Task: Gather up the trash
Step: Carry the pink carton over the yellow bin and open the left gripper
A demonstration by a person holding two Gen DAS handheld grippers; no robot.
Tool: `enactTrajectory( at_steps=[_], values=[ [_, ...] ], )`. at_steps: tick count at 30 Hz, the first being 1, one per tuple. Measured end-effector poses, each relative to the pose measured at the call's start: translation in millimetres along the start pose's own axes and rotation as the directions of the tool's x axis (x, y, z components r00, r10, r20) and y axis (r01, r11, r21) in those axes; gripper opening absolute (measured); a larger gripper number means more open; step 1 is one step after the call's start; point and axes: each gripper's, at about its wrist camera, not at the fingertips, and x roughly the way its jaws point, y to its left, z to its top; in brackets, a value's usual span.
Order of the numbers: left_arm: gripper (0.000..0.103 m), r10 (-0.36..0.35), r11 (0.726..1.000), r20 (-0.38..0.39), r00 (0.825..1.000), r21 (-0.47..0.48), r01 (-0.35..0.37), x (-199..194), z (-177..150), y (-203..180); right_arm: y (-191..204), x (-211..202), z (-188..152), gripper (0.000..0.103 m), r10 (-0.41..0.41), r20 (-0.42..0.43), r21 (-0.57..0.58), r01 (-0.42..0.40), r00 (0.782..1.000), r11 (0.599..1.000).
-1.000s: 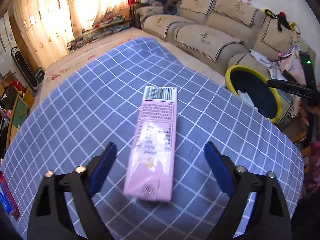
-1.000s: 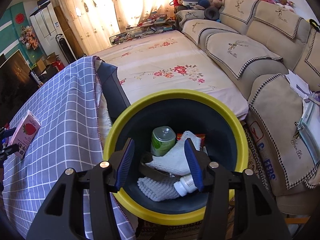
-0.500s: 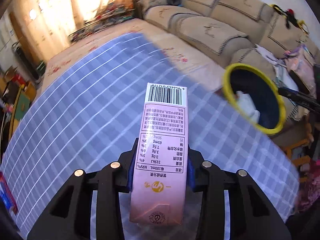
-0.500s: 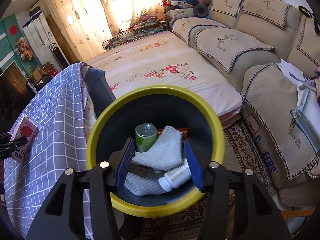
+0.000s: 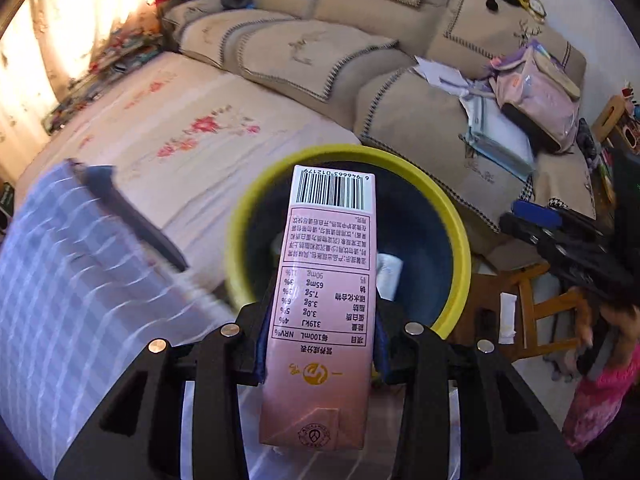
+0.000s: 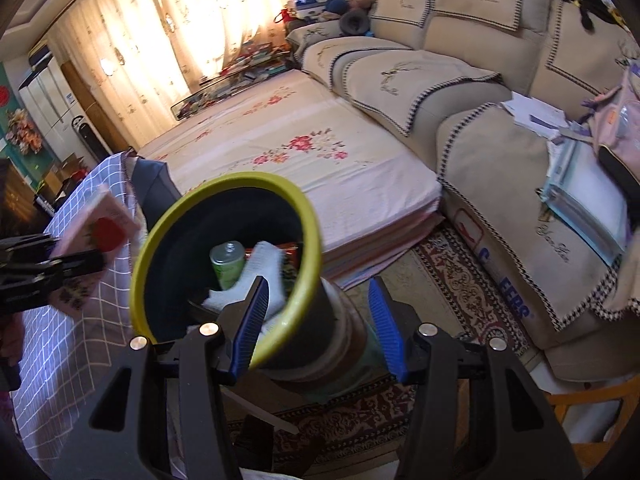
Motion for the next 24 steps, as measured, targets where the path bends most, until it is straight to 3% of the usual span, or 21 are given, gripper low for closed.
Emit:
enactTrajectory(
  at_steps=[5,6,9,12,15,19,24],
  values=[
    [0.040,0.002,0.999,-0.065,0.998,-0.037,-0.005,54.4,21.2,-15.3,-13.4,-9.8,-8.3,0.050,-0.008,-0.002,0.016,0.009,1.000,1.000],
    [0.043,0.004,0.999,-0.073,0.997,-0.044,-0.007,61.9,22.7,-17.1,-13.9,-10.4,-8.8,0.050,-0.007,-0.004,0.015,0.007,1.000,1.000],
    [0.067,0.028,0.997,-0.070,0.997,-0.072,-0.033,77.2,28.5,-20.7,-10.1,-12.3,-10.3,0.051,0.004,-0.006,0.000,-0.004,1.000,1.000],
    [0.072,0.051,0.994,-0.050,0.997,-0.096,-0.056,76.2,27.7,-20.5,0.6,-16.0,-12.6,0.052,0.027,-0.007,-0.029,-0.027,1.000,0.999],
    [0.073,0.070,0.989,-0.004,0.998,-0.129,-0.070,50.9,16.1,-18.3,10.6,-19.6,-15.0,0.052,0.047,-0.008,-0.060,-0.047,0.999,0.997],
    [0.090,0.125,0.980,0.113,0.986,-0.168,-0.105,-5.8,-10.4,-14.4,30.8,-26.0,-23.2,0.054,0.072,-0.016,-0.119,-0.074,0.997,0.990],
    [0.098,0.248,0.946,0.221,0.943,-0.264,-0.187,-91.5,-73.4,-9.6,53.5,-41.7,-38.1,0.058,0.127,-0.018,-0.176,-0.128,0.992,0.976]
  ],
)
